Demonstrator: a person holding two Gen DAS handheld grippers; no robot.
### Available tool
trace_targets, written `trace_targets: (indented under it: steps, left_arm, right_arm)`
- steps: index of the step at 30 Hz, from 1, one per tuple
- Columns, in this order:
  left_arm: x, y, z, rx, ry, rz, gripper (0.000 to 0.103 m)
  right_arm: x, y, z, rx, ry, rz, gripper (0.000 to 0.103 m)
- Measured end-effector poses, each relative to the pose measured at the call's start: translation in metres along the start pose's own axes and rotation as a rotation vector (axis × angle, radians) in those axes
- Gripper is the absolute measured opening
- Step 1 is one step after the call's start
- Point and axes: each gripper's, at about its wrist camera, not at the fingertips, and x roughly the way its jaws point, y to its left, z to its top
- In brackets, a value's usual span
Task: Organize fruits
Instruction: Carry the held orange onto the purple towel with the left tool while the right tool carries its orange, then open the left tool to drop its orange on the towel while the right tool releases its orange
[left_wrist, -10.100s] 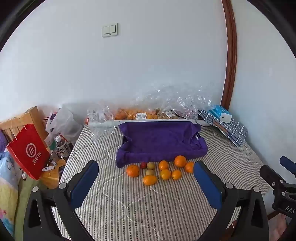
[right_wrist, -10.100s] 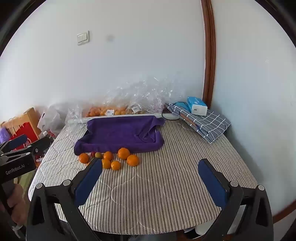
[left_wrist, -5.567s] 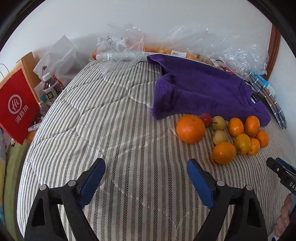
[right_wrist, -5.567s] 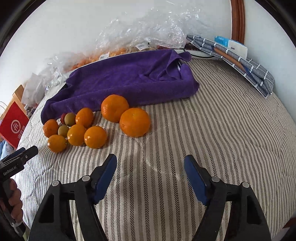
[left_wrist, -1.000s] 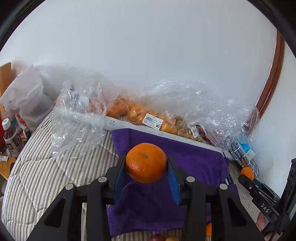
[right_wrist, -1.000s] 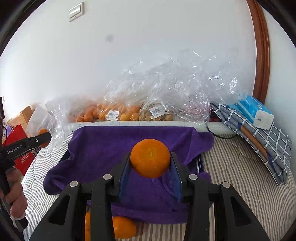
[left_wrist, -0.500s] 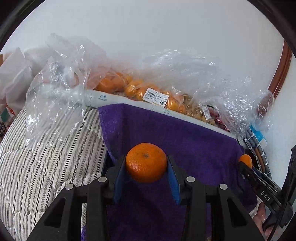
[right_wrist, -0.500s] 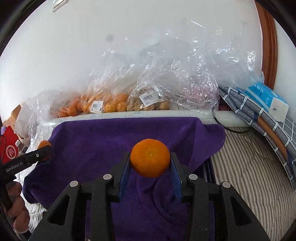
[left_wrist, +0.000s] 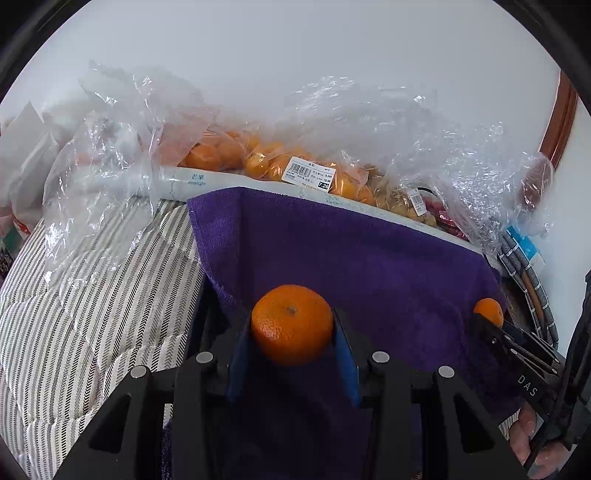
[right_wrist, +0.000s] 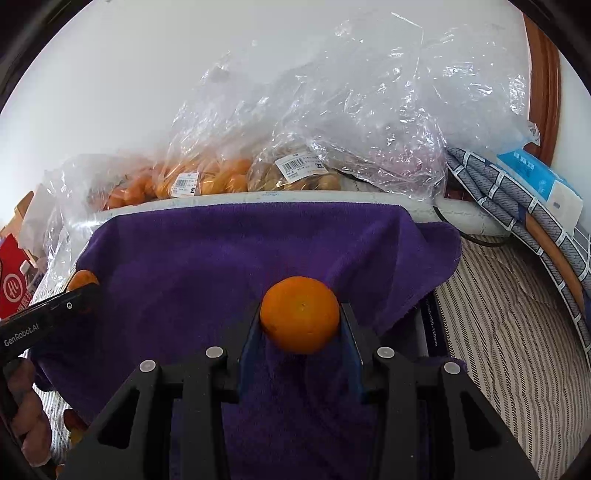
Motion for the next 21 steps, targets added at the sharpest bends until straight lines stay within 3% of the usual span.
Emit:
trace_targets:
  steps: [12, 14, 21]
  left_arm:
    - [0.003, 0.000, -0.002, -0.002, 0.011, 0.001, 0.040]
    - [0.004, -0.002, -0.002, 0.006, 0.009, 0.007, 0.040]
    - [0.001, -0.002, -0.002, -0.003, -0.007, -0.012, 0.044]
  right_arm:
    - [-0.002, -0.006, -0.002, 0.020, -0.008, 0.000, 0.042]
    - [-0.005, -0.008, -0.002, 0.025, -0.016, 0.003, 0.051]
    - [-0.013, -0.012, -0.004, 0.040, -0.045, -0.028, 0.060]
